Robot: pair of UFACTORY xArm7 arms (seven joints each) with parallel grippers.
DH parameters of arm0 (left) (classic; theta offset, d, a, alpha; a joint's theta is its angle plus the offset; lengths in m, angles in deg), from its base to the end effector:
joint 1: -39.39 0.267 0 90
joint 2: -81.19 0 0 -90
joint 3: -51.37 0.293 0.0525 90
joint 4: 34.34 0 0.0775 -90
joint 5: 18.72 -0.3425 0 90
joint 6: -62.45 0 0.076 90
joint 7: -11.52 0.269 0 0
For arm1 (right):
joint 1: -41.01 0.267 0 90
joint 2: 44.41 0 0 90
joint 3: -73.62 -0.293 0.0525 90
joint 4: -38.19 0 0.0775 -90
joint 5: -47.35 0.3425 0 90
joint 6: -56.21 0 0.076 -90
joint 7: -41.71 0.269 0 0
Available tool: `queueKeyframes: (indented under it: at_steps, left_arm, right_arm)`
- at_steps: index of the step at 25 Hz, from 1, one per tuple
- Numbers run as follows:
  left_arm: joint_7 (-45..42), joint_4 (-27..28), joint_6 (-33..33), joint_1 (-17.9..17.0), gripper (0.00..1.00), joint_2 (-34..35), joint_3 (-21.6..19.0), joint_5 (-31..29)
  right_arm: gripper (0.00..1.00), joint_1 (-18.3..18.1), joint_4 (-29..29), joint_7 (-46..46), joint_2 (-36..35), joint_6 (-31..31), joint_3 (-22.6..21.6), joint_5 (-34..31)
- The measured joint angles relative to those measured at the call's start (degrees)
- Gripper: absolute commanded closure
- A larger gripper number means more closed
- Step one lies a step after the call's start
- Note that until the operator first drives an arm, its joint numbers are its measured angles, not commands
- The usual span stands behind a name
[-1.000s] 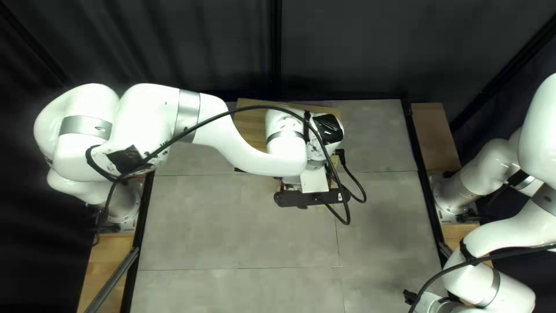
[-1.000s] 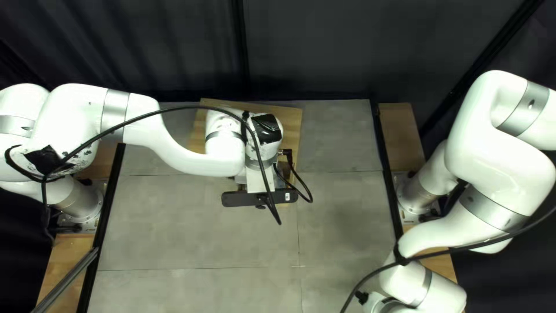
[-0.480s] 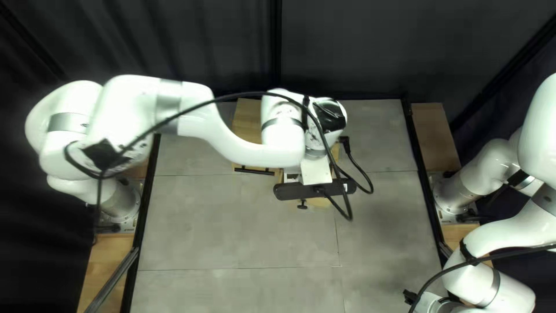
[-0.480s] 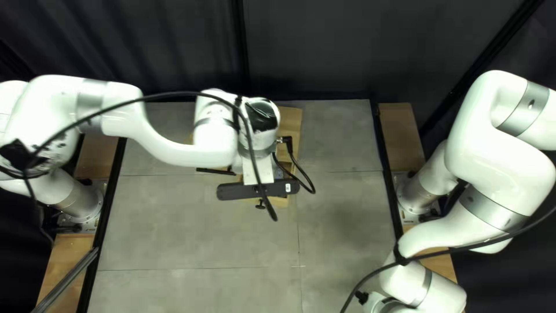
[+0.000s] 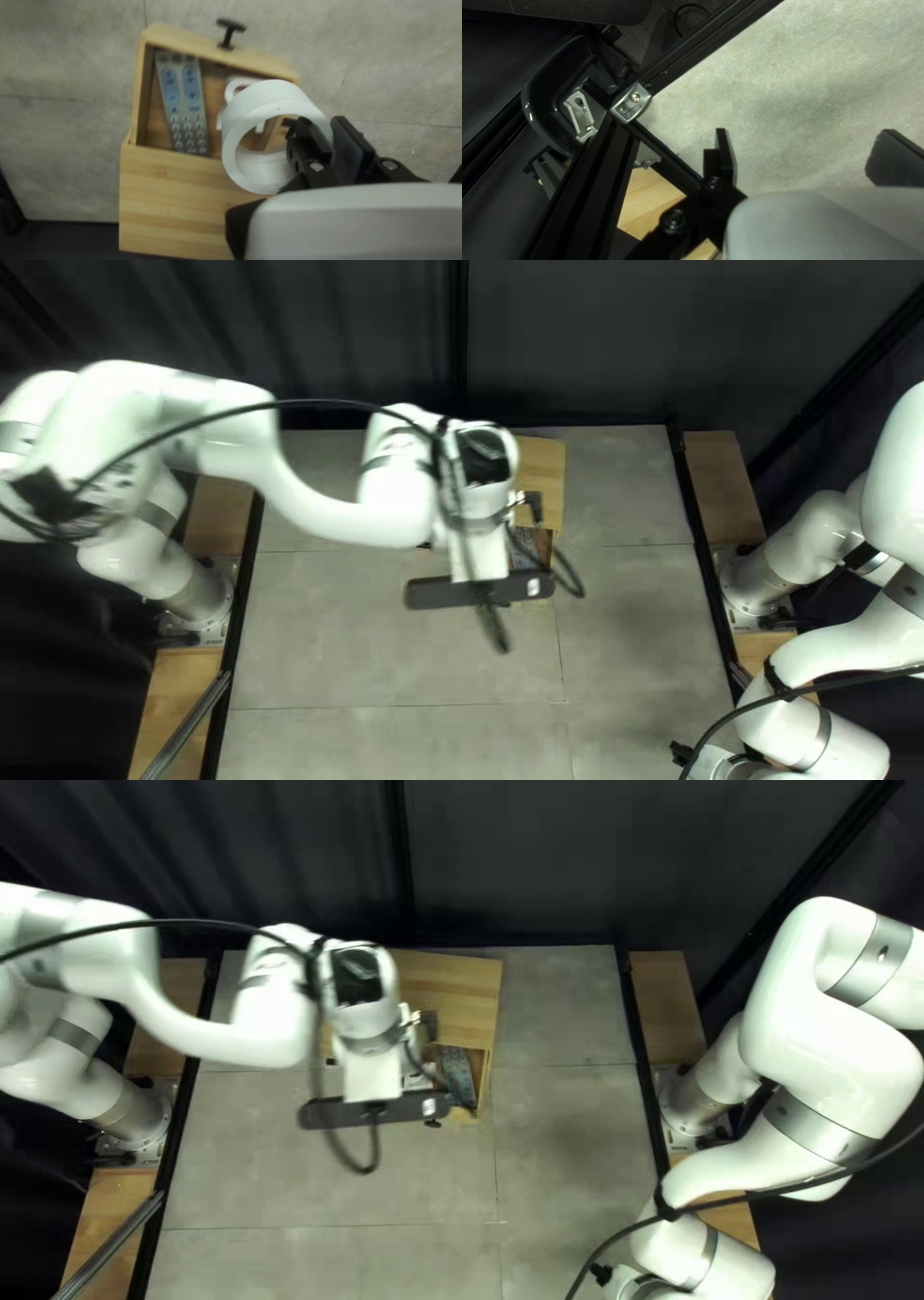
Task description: Open drawers and place objects into drawer and close
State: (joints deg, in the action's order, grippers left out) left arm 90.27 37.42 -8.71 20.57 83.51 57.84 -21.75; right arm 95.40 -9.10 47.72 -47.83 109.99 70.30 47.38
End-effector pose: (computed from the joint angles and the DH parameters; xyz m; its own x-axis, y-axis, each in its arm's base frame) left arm 0.4724 -0.0910 0.2778 -0.0339 -0.9988 -0.0356 -0.9976 0.0360 -0.0584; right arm 0.2087 0.3315 0.0851 0.6117 0.7723 -0.1715 0.7854 -0.6189 0.0142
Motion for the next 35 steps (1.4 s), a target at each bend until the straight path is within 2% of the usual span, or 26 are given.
queueKeyframes:
  at_steps: [8,15,18,27,35]
  left_arm:
    - [-2.11,-8.09,7.17,-4.37,1.00,2.03,-4.57,0.71]
    - [-0.35,-21.87,20.70,-6.09,1.00,3.10,-5.81,6.98]
    - [0.46,-25.64,24.97,-6.82,1.00,3.04,-6.27,9.90]
    - [3.47,-34.49,35.50,-8.96,1.00,0.96,-7.71,19.36]
    - [3.09,-38.90,38.85,-10.67,1.00,0.86,-9.03,25.55]
  right_arm:
    - [0.00,0.00,0.00,0.00,0.00,0.00,0.00,0.00]
    - [0.00,0.00,0.00,0.00,0.00,0.00,0.00,0.00]
    - [0.00,0.00,0.00,0.00,0.00,0.00,0.00,0.00]
    - [0.00,0.00,0.00,0.00,0.00,0.00,0.00,0.00]
    - [0.00,0.00,0.00,0.00,0.00,0.00,0.00,0.00]
